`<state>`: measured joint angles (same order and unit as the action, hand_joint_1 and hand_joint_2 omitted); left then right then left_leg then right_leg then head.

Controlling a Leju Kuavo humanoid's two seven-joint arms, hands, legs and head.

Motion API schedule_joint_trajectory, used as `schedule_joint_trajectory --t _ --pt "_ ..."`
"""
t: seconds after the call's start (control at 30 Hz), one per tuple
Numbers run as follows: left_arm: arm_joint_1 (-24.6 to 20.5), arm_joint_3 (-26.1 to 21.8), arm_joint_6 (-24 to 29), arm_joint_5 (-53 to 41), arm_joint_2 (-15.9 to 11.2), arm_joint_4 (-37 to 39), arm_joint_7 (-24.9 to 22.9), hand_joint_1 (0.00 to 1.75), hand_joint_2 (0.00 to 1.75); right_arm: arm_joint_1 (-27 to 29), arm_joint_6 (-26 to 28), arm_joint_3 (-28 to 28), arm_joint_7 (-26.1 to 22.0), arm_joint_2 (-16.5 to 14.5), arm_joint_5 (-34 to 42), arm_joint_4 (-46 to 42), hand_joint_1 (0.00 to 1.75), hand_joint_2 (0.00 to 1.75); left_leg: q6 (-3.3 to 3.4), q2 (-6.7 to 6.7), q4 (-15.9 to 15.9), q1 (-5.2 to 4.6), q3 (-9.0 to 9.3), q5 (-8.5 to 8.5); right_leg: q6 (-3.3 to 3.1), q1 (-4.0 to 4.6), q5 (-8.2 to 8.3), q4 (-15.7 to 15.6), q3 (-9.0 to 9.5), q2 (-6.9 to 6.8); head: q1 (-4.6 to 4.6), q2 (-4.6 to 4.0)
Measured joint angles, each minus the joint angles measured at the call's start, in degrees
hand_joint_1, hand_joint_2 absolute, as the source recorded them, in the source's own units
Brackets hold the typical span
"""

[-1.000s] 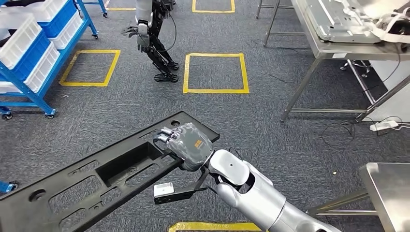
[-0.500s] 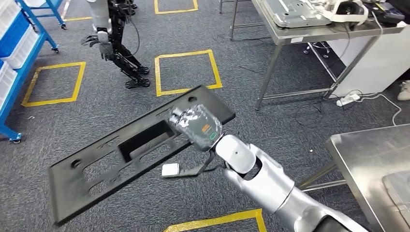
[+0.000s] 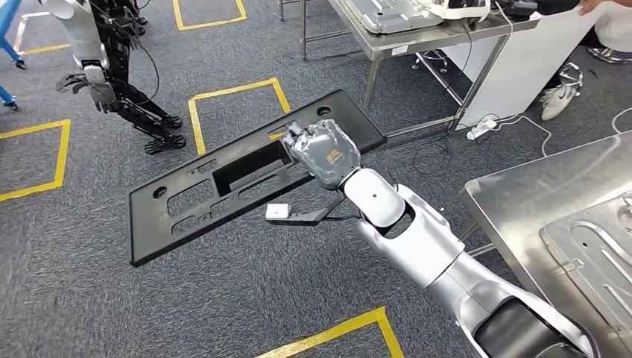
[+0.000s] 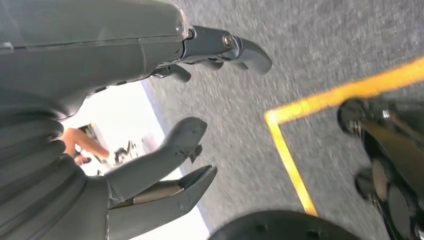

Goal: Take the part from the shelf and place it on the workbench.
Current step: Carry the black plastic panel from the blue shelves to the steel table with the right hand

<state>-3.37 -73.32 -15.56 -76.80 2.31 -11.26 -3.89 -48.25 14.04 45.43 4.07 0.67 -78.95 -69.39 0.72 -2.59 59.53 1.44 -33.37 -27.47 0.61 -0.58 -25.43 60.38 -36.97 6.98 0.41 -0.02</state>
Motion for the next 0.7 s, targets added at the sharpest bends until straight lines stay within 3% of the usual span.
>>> schedule_joint_trajectory --t 0.03,0.1,0.17,0.2,0.23,0.27,0.33,0.4,0.47,0.5,0.57,0.63,0.7 --pt "0.0 0.02 0.0 0.0 0.01 0.0 0.01 0.0 1.75 -0.26 -0.08 -0.3 0.03 0.12 0.0 0.33 1.75 1.75 0.46 0.69 -0.37 0.07 0.09 0.25 0.2 0.14 -0.81 1.09 -0.55 -1.22 0.04 0.0" --pt "0.11 0.03 -0.01 0.0 0.03 0.0 0.03 0.0 1.75 -0.75 -0.16 -0.67 0.11 0.24 0.0 0.83 1.75 1.75 1.12 2.14 -0.81 -0.07 0.19 0.52 0.4 0.35 -4.08 6.68 -3.14 -4.73 0.14 0.0" --pt "0.25 0.03 -0.01 -0.01 0.01 0.0 0.04 0.0 1.75 -0.89 -0.19 -0.76 0.15 0.26 0.0 1.28 1.75 1.75 1.31 3.59 -0.84 -0.26 0.17 0.46 0.59 0.23 -6.98 13.8 -6.48 -6.31 0.19 0.0" --pt "0.27 0.03 0.0 -0.02 -0.01 0.0 0.04 0.0 1.75 -0.86 -0.19 -0.78 0.15 0.27 0.0 1.53 1.75 1.75 1.34 4.33 -0.83 -0.29 0.2 0.4 0.66 0.17 -7.12 15.42 -7.25 -6.58 0.18 0.0" --pt "0.25 0.04 0.0 -0.03 -0.03 0.0 0.04 0.0 1.75 -0.84 -0.19 -0.79 0.15 0.3 0.0 1.76 1.75 1.75 1.32 5.02 -0.83 -0.3 0.27 0.31 0.67 0.13 -6.19 14.84 -6.92 -6.79 0.19 0.0" --pt "0.22 0.05 -0.01 -0.04 -0.04 0.0 0.06 0.0 1.75 -0.85 -0.19 -0.83 0.15 0.33 0.0 1.94 1.75 1.75 1.26 5.67 -0.83 -0.31 0.43 0.19 0.6 0.13 -4.4 12.01 -5.43 -7.21 0.19 -0.01" --pt "0.19 0.08 -0.02 -0.1 -0.02 0.0 0.11 0.0 1.75 -0.98 -0.19 -0.95 0.22 0.35 -0.03 2.16 1.75 1.75 0.91 6.81 -0.76 -0.49 0.84 -0.21 0.12 0.59 -1.07 3.86 -1.13 -9.6 0.2 -0.01" --pt "0.16 0.1 -0.03 -0.2 0.0 0.0 0.15 0.0 1.75 -1.24 -0.18 -1.07 0.36 0.32 -0.13 2.34 1.75 1.75 0.41 7.82 -0.69 -0.8 1.12 -0.57 -0.44 1.22 -0.15 -0.55 1.07 -11.36 0.19 0.0" --pt "0.01 0.11 -0.05 -0.31 0.0 0.0 0.16 0.0 1.75 -1.4 -0.16 -1.25 0.55 0.39 -0.37 2.65 1.75 1.75 -0.14 9.04 -0.78 -0.96 1.42 -0.81 -0.94 1.38 -0.27 -0.99 1.12 -10.46 0.16 0.0" --pt "-0.07 0.13 -0.08 -0.37 -0.01 0.0 0.17 0.0 1.75 -1.44 -0.17 -1.38 0.63 0.46 -0.55 2.8 1.75 1.75 -0.45 8.88 -0.57 -0.87 1.53 -1.19 -1.23 1.27 -0.17 -1.23 1.22 -9.79 0.17 0.0" --pt "-0.06 0.14 -0.17 -0.49 -0.02 0.0 0.17 0.0 1.75 -1.78 -0.28 -1.63 0.75 0.53 -0.93 3.12 1.75 1.75 -0.93 6.47 2.24 -0.6 0.52 -3.32 -1.93 0.83 0.11 -1.71 1.52 -8.51 0.15 0.0" --pt "0.1 0.14 -0.27 -0.56 0.0 0.0 0.17 0.0 1.75 -2.4 -0.52 -1.77 0.85 0.55 -1.14 3.53 1.75 1.75 -1.15 3.71 9.29 -0.41 -2.83 -6.79 -2.32 0.67 0.19 -1.78 1.61 -7.16 0.13 -0.01" --pt "0.2 0.14 -0.28 -0.61 -0.01 0.0 0.16 0.0 1.75 -3.07 -0.87 -1.92 0.95 0.57 -1.25 4.15 1.75 1.75 -1.26 3.08 15.19 -0.39 -6.11 -8.19 -2.41 0.73 0.17 -1.66 1.64 -5.53 0.12 -0.01"
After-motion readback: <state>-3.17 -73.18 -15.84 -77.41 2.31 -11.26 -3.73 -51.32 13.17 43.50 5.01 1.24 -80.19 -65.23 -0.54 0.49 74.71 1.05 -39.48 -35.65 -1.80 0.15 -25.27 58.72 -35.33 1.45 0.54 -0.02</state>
